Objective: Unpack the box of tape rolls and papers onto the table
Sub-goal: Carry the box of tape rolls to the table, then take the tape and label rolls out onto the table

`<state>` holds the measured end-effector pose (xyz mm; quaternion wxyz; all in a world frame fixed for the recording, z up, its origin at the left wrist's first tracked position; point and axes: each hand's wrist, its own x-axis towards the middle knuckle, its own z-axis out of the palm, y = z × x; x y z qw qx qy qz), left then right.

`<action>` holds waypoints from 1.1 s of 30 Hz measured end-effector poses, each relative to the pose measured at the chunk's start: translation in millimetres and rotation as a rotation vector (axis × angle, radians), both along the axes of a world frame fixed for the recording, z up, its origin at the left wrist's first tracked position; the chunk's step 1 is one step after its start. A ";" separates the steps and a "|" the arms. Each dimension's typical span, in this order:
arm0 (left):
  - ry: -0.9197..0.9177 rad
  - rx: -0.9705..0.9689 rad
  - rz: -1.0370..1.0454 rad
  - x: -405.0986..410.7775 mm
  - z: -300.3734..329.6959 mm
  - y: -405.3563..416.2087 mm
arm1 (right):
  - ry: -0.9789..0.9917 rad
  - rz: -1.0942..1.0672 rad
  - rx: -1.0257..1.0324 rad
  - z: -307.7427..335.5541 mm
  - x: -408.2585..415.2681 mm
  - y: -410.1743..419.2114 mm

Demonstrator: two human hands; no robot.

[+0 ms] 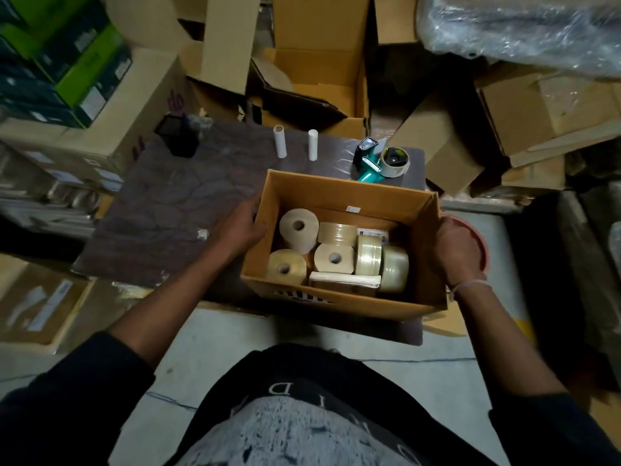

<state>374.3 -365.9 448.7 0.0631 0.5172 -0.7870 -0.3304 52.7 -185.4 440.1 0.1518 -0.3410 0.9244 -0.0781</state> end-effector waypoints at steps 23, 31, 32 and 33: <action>-0.101 -0.037 -0.669 -75.1 -42.1 -40.7 | -0.377 0.424 -0.137 -41.4 66.8 -101.5; 0.367 0.306 -0.537 -74.3 -26.2 -52.9 | -1.182 0.225 -0.423 6.4 38.6 -70.1; 0.379 0.329 -0.517 -73.8 -23.4 -53.8 | -1.200 0.195 -0.429 5.9 39.9 -69.5; 0.380 0.332 -0.504 -72.5 -20.7 -54.9 | -1.221 0.157 -0.429 5.0 40.7 -68.1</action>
